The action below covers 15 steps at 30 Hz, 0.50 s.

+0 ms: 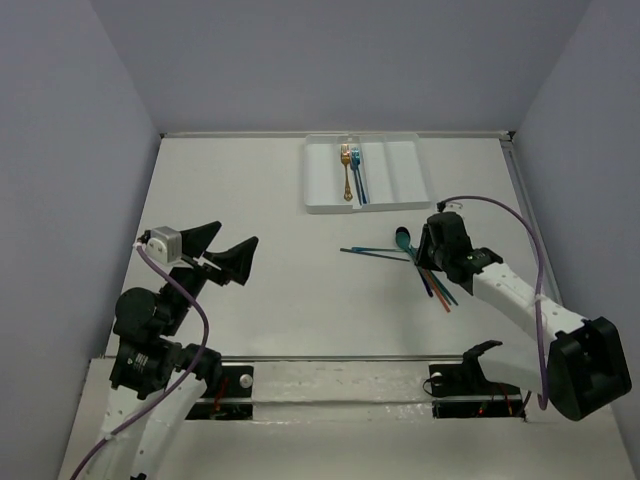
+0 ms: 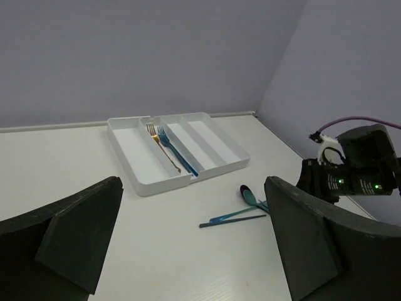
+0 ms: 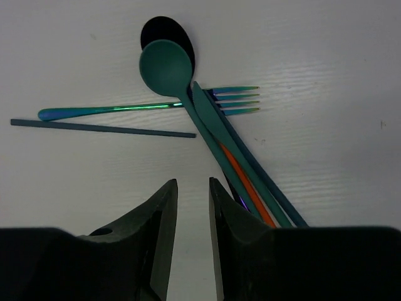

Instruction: Sort the eating utensils into containers

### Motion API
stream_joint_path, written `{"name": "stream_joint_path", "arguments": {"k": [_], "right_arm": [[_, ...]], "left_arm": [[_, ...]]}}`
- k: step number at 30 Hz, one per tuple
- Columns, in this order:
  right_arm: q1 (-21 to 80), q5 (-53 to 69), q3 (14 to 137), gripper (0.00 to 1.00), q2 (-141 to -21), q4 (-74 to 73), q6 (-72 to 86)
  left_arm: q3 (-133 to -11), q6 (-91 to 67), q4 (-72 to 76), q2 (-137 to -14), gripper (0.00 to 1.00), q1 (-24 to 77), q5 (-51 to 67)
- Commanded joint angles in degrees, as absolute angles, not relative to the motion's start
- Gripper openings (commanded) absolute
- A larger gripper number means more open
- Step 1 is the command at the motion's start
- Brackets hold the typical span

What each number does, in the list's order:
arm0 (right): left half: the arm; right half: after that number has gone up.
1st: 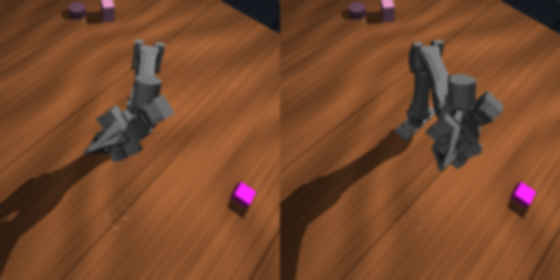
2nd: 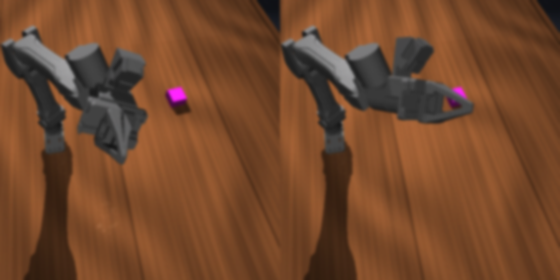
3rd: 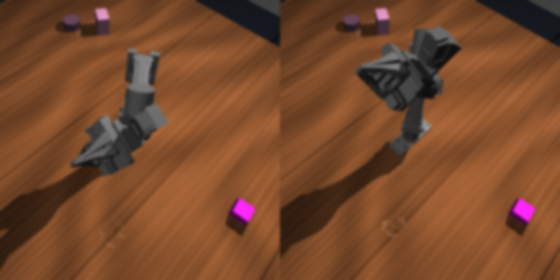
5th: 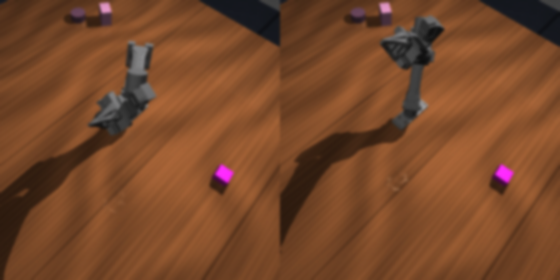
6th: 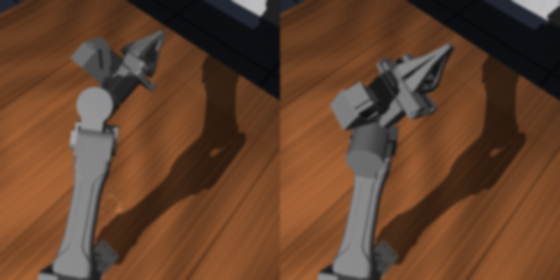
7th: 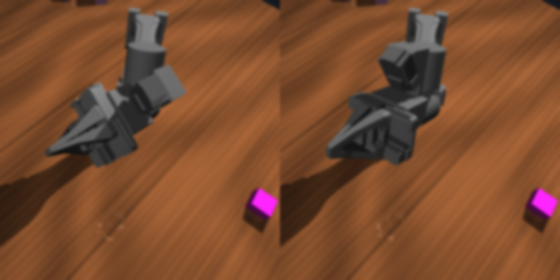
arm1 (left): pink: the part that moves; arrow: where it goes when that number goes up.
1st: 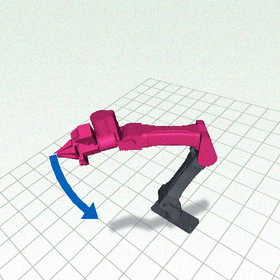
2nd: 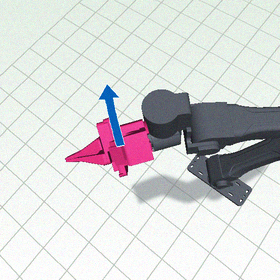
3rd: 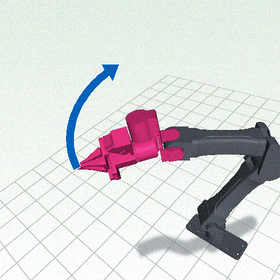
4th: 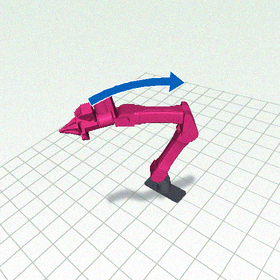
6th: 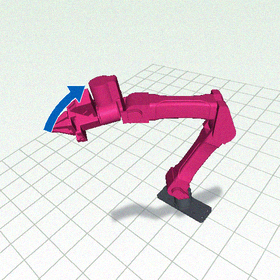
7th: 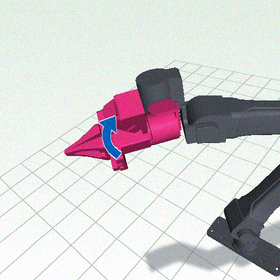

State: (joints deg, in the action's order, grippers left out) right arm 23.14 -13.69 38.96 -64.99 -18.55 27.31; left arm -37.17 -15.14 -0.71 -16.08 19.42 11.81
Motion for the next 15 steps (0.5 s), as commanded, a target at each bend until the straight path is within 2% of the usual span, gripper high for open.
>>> {"name": "stream_joint_path", "arguments": {"k": [1,6,10,11,13,15], "right_arm": [[20.05,-18.47,41.48,0.31,-68.81,-22.15,27.6],[18.81,-14.42,43.24,0.32,-73.38,-21.53,25.84],[18.81,-5.82,42.63,0.32,-74.28,-17.25,24.0],[18.81,-3.71,42.1,0.34,-73.75,-15.57,23.47],[18.81,-0.88,41.66,0.44,-73.13,-13.54,23.29],[19.5,-0.53,42.45,0.48,-74.44,-13.1,23.2]], "left_arm": [[-38.76,-15.12,1.85,-15.47,0.99,19.95,12.22],[-38.76,-15.03,1.93,-14.94,0.99,19.95,12.39],[-38.76,-15.03,1.76,-14.68,0.99,20.48,12.22],[-38.76,-15.12,1.76,-14.76,0.99,20.48,12.22],[-38.76,-15.12,1.93,-14.76,0.99,20.48,12.3],[-38.76,-15.2,1.93,-14.85,0.99,20.48,12.31]]}}
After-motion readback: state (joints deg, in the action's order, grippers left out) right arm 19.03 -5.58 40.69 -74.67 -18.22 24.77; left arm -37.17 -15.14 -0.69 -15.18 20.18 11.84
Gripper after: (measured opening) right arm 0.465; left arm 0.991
